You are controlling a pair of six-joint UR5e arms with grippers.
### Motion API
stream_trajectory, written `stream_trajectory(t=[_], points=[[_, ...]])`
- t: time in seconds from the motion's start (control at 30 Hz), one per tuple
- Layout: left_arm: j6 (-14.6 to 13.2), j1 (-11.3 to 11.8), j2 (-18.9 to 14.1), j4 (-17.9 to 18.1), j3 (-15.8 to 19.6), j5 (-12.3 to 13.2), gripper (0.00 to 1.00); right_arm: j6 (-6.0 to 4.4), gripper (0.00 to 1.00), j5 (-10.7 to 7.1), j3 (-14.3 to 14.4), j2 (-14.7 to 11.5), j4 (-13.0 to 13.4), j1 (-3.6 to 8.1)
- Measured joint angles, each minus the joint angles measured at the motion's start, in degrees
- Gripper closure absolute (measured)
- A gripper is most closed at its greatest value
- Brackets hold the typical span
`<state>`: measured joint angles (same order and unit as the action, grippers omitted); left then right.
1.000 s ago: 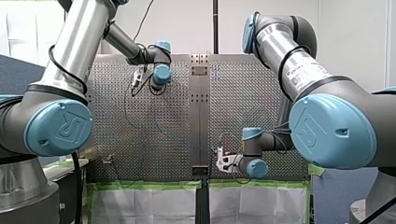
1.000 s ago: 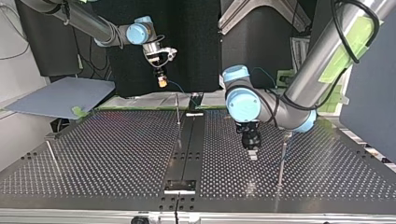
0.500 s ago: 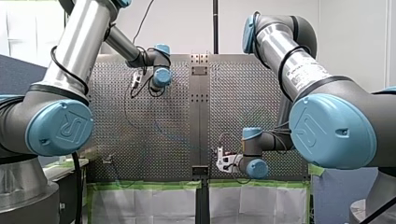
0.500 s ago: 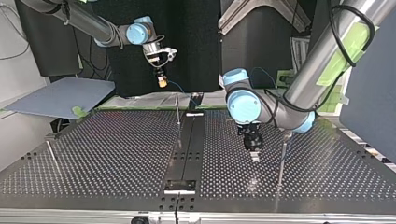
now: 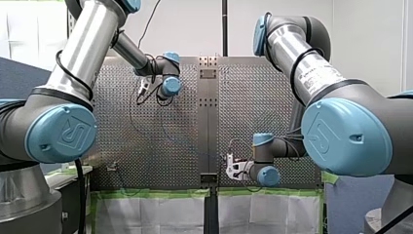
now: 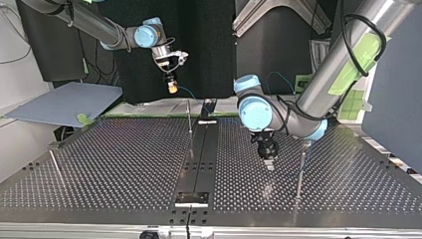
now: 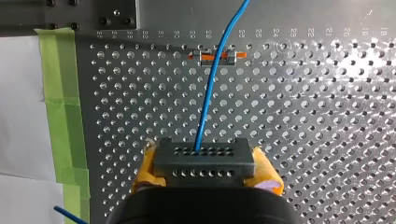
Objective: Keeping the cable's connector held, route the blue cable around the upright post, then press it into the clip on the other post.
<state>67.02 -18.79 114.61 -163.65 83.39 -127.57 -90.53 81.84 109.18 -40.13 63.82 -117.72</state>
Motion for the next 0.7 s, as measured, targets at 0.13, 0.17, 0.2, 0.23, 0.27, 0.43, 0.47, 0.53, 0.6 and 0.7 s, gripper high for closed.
stream_trajectory(t=[0.13, 0.17, 0.2, 0.23, 0.27, 0.43, 0.47, 0.53, 0.6, 0.7], points=[[-1.94, -0.12, 0.39, 0.13, 0.00, -0.03, 0.00, -0.01, 1.00, 0.00, -0.01, 0.00, -0.05, 0.00], [-2.56, -0.19, 0.63, 0.12, 0.00, -0.03, 0.00, -0.01, 1.00, 0.00, -0.01, 0.00, -0.07, 0.00], [-3.01, -0.26, 0.87, 0.10, 0.00, -0.04, 0.00, 0.01, 1.00, 0.00, 0.00, 0.00, -0.10, -0.01], [-3.41, -0.31, 1.14, 0.08, 0.00, -0.05, 0.00, 0.01, 1.00, 0.00, 0.00, -0.01, -0.12, -0.01], [-3.86, -0.38, 1.46, 0.03, 0.00, -0.08, 0.00, 0.01, 1.00, 0.00, -0.01, 0.00, -0.14, -0.01], [-5.77, -0.46, 2.05, -0.20, 0.00, -1.10, 0.00, 0.01, 1.00, 0.00, 0.00, 0.00, -0.17, -0.01], [-6.35, -0.47, 2.09, -0.23, 0.00, -1.55, 0.00, 0.01, 1.00, 0.00, 0.00, -0.01, -0.17, -0.01], [-7.10, -0.47, 2.11, -0.26, 0.00, -2.23, 0.00, 0.03, 1.00, 0.00, -0.02, -0.01, -0.17, -0.01], [-7.66, -0.45, 2.15, -0.30, 0.00, -2.83, 0.00, 0.01, 1.00, 0.00, -0.03, -0.01, -0.17, 0.00], [-8.08, -0.44, 2.18, -0.40, 0.00, -3.19, 0.00, 0.00, 1.00, 0.00, -0.01, -0.02, -0.18, 0.00]])
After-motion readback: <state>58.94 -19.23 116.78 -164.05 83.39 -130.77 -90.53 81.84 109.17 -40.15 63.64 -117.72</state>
